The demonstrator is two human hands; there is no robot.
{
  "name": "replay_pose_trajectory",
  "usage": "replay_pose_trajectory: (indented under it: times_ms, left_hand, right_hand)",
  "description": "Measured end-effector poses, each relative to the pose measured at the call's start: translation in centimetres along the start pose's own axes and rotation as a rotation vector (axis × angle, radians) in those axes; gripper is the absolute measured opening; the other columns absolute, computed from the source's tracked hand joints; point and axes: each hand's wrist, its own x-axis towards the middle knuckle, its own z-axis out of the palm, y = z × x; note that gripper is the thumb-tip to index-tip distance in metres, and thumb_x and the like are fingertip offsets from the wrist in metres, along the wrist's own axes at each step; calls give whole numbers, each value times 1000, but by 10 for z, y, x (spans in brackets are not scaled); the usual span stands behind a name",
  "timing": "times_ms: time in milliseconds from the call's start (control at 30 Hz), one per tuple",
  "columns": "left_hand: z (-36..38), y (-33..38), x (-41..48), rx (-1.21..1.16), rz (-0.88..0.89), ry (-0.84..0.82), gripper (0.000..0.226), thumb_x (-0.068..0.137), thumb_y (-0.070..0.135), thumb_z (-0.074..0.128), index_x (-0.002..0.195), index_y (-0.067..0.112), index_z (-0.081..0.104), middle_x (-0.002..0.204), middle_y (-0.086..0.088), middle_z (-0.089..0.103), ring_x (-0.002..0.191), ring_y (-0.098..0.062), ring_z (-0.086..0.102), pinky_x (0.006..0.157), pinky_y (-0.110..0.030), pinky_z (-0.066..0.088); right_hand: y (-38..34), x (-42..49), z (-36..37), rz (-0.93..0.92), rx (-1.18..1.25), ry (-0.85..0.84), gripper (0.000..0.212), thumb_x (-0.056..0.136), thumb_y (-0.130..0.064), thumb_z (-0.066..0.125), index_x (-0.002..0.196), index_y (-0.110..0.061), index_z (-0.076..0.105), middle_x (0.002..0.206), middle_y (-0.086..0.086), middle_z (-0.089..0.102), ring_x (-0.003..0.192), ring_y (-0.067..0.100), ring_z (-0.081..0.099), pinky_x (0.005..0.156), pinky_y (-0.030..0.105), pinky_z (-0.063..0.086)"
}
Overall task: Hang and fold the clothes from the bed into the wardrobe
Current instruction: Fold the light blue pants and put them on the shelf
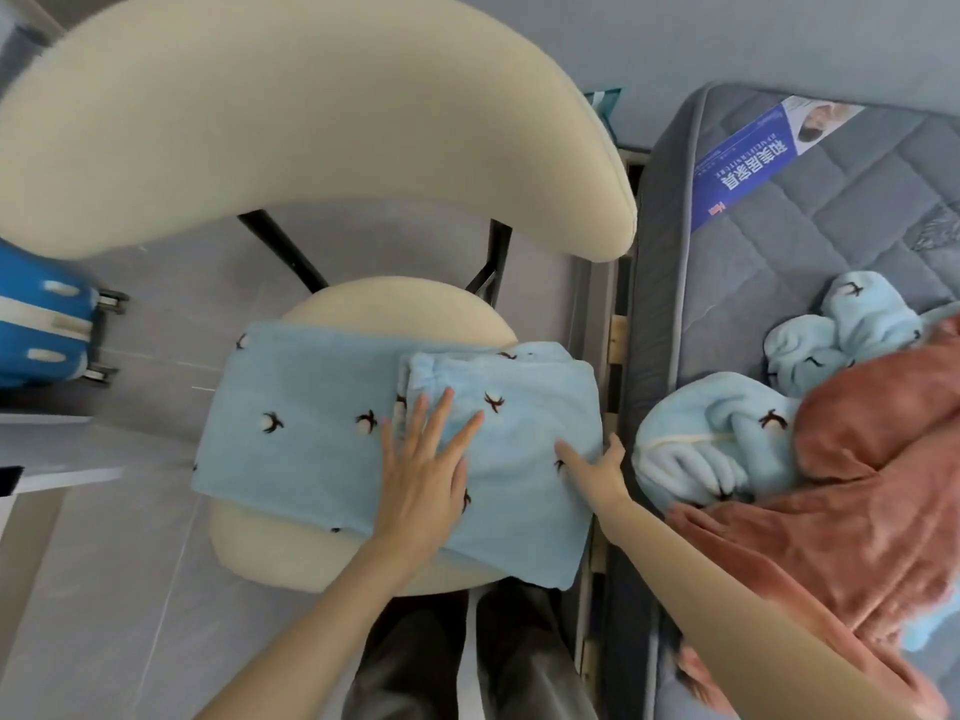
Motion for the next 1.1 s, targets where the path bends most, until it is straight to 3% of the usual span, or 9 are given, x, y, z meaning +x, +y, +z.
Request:
replay_pose_trajectory:
  times_ms: [133,233,300,500,700,867,933,1033,1100]
  left_hand:
    - [34,-14,16,146,-51,-228,52,104,38,21,150,42,-1,156,6,-25,144,-23,-25,117,-50,-14]
    - [46,-27,18,140,-51,-265,53,103,40,17,147,43,-12,153,7,-32,141,-21,-31,118,-47,-12]
    - [49,-30,17,118,-46,-261,54,103,39,19,146,42,-14,152,8,-32,140,-20,-32,117,-44,-13]
    - [38,-14,15,-36,-176,-312,53,104,35,25,151,39,0,158,7,-19,147,-22,-17,116,-46,-10]
    - [34,37,18,-479,-204,-399,56,103,17,36,152,31,12,161,2,-6,148,-20,-9,117,-38,-5]
    - [37,82,4,-771,-175,-493,65,96,-5,45,150,23,23,160,0,9,147,-13,7,109,-10,6]
    - [36,87,-2,-767,-191,-528,66,95,-3,49,150,22,24,160,1,11,147,-12,11,109,-11,8]
    - [23,80,-11,-919,-314,-578,51,98,13,51,145,27,36,151,8,31,139,-11,32,106,-12,28]
    - [6,68,-22,-1093,-423,-573,38,99,29,50,136,35,48,138,14,48,123,-4,48,98,-13,40]
  right_hand:
    - [24,19,-6,96,104,-93,104,79,-51,72,154,-15,8,149,7,38,133,29,41,111,45,36]
    - [31,27,-11,85,112,-162,84,73,-51,77,140,-12,44,132,5,57,116,23,56,101,40,47]
    - [30,25,-16,52,126,-186,68,71,-49,79,126,-16,56,119,0,64,105,18,61,88,34,53]
    - [7,-12,-32,-222,146,-170,30,78,-36,78,101,-34,61,95,-16,69,81,-2,65,57,11,49]
    - [-17,-53,-86,-404,68,3,21,83,-30,73,100,-26,62,92,-14,69,88,4,65,68,20,50]
    - [-24,-86,-124,-484,-66,52,27,83,-36,71,104,-24,61,94,-10,71,88,10,68,78,35,55]
    - [-27,-98,-120,-513,-152,35,32,83,-40,70,107,-23,57,94,-10,69,88,10,66,77,34,54]
    - [-36,-114,-98,-585,-271,35,39,82,-40,70,109,-26,46,92,-15,61,82,1,59,63,14,43]
    - [-44,-125,-71,-611,-305,-24,44,82,-40,70,109,-29,37,89,-12,58,79,1,58,61,20,44]
